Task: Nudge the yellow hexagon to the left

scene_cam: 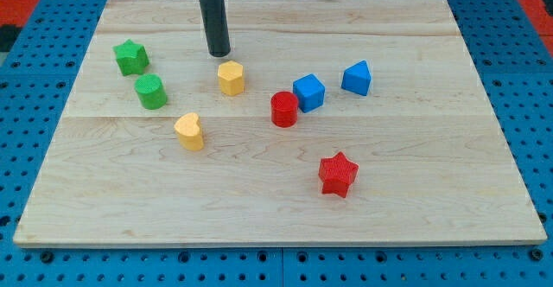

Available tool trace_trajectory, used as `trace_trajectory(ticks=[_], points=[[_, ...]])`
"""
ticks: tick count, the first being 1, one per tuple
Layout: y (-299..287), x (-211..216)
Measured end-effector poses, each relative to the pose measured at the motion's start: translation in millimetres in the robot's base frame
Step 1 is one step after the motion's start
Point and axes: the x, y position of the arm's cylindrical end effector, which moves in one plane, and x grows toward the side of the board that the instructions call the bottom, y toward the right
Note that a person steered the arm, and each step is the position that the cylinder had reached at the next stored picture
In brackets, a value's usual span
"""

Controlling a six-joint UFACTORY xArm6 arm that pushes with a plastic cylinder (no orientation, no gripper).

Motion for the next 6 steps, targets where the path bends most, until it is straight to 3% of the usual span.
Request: trace_trajectory(ticks=[1,4,6], points=[[-8,19],[67,36],[50,64]])
